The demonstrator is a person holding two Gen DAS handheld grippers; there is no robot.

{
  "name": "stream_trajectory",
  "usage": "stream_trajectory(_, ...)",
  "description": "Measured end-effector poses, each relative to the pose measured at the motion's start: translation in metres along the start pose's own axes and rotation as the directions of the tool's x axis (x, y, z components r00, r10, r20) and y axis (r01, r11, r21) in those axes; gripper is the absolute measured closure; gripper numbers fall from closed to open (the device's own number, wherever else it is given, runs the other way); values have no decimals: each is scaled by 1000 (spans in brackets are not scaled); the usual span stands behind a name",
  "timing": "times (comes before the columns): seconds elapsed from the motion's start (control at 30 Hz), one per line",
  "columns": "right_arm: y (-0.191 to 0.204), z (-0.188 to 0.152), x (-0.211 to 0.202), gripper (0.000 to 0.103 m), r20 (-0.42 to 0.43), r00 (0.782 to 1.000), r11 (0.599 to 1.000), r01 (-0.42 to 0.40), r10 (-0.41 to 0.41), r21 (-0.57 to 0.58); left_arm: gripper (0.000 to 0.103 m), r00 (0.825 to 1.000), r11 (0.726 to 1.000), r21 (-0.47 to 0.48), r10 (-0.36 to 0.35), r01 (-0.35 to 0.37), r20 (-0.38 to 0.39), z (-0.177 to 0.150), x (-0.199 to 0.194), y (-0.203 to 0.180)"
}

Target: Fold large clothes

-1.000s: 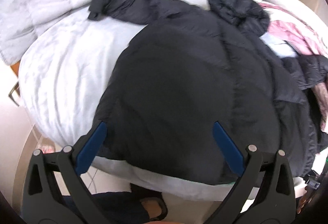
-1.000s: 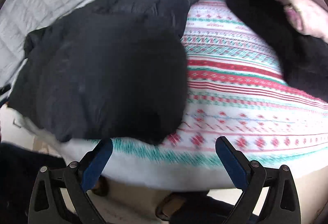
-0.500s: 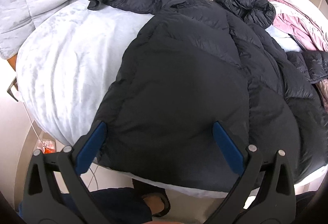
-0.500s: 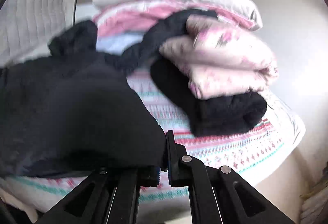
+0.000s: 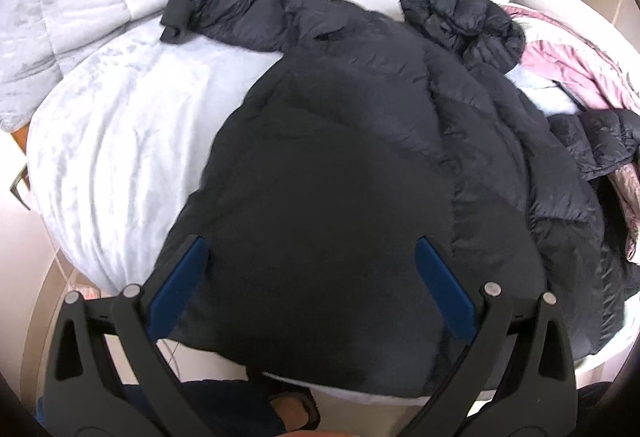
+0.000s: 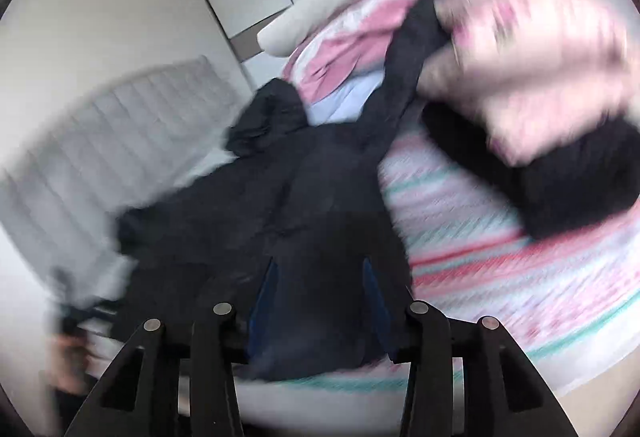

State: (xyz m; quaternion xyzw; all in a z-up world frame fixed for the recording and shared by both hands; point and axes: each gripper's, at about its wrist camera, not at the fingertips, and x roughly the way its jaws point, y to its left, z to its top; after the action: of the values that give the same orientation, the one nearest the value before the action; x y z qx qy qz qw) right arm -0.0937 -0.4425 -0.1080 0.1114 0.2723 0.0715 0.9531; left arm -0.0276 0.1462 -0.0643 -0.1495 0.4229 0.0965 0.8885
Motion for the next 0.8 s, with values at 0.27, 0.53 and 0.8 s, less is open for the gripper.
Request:
stream_trajectory(0.27, 46, -38, 100, 58, -344, 933, 989, 64, -106, -132, 0, 999, 997, 75, 7, -3, -50, -4, 14, -58)
stream_trajectory(0.53, 62, -48, 135, 50, -425, 884, 969, 108, -196, -223, 0, 984, 986, 164, 16, 13, -177, -15, 43, -111)
stream_trajectory(0.8, 40, -6, 93, 36, -250, 968, 999, 35, -37, -14, 0, 999, 999, 42, -32, 34, -39, 8, 30, -83)
